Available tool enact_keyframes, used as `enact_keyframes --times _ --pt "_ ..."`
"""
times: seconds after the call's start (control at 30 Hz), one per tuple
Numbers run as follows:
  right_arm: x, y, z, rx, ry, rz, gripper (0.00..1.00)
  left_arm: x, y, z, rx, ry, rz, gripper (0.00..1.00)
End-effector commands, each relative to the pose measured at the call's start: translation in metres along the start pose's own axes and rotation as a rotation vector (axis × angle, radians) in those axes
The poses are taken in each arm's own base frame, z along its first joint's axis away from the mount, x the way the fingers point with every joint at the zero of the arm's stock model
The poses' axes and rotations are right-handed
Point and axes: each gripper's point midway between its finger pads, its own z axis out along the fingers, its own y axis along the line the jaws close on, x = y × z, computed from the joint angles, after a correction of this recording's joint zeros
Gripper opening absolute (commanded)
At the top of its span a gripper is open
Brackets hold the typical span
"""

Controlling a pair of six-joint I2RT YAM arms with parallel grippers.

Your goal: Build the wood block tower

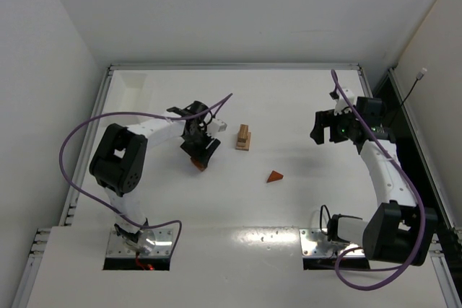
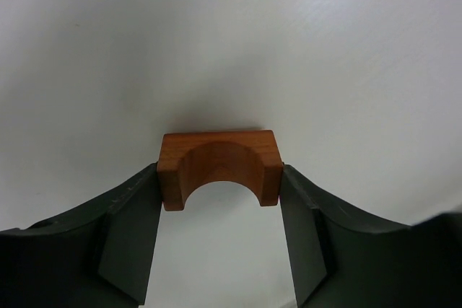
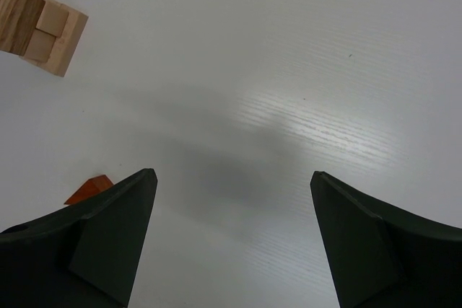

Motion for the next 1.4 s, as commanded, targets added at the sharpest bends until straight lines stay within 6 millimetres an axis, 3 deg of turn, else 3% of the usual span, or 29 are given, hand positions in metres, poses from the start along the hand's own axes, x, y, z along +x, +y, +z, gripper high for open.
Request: enact_keyframes --times 0.0,0.07,0.13,0.2,0.23,0.27,0.33,0.43,0.47,0.5,0.63,0.87,0.9,1.07,1.17,1.23,1.37 --pt "-0.026 0.009 -0.003 -0.009 -0.093 -0.059 0.85 -0.033 -0.025 -0.028 0.194 -0.111 -0.057 0.0" --pt "-0.032 0.016 -0.006 -0.018 -0.123 -0.085 0.84 -0.04 -0.033 -0.042 0.31 -0.132 -0.117 0.0" --pt "-0.042 0.031 -0.011 -0.052 -0.172 -0.126 0.84 -0.055 -0.054 -0.062 0.505 -0.174 -0.177 0.0" --pt "-0.053 0.043 -0.013 -0.078 -0.222 -0.165 0.84 -0.06 -0.056 -0.067 0.634 -0.182 -0.281 0.0" --pt "-0.053 0.047 -0.013 -0.084 -0.234 -0.163 0.84 -0.066 -0.067 -0.081 0.773 -0.206 -0.313 0.0" --pt "-0.065 0.053 -0.019 -0.096 -0.283 -0.181 0.84 -0.069 -0.065 -0.089 0.833 -0.233 -0.342 0.0" --pt "-0.07 0.068 -0.022 -0.136 -0.322 -0.194 0.84 -0.071 -0.071 -0.104 0.992 -0.253 -0.381 0.0" --pt "-0.091 0.097 -0.038 -0.184 -0.449 -0.228 0.78 -0.065 -0.073 -0.12 1.197 -0.266 -0.468 0.0" --pt "-0.096 0.107 -0.042 -0.205 -0.488 -0.238 0.77 -0.06 -0.077 -0.134 1.342 -0.277 -0.519 0.0" --pt "-0.11 0.115 -0.05 -0.209 -0.569 -0.262 0.77 -0.058 -0.073 -0.136 1.373 -0.28 -0.554 0.0" --pt "-0.097 0.175 -0.042 -0.374 -0.58 -0.306 0.77 -0.053 -0.057 -0.136 1.372 -0.282 -0.65 0.0" --pt "-0.075 0.251 -0.028 -0.572 -0.584 -0.387 0.76 -0.064 -0.022 -0.153 1.341 -0.366 -0.687 0.0" --pt "-0.067 0.257 -0.017 -0.578 -0.559 -0.389 0.76 -0.067 -0.017 -0.156 1.339 -0.373 -0.692 0.0" --pt "-0.079 0.295 -0.008 -0.654 -0.628 -0.391 0.76 -0.075 0.008 -0.178 1.317 -0.428 -0.718 0.0" --pt "-0.099 0.317 -0.008 -0.691 -0.71 -0.393 0.81 -0.084 0.019 -0.199 1.305 -0.453 -0.721 0.0" --pt "-0.102 0.332 -0.008 -0.752 -0.71 -0.396 0.84 -0.086 0.03 -0.21 1.296 -0.475 -0.738 0.0" --pt "-0.135 0.347 -0.008 -0.772 -0.765 -0.303 0.84 -0.085 0.032 -0.229 1.288 -0.492 -0.748 0.0"
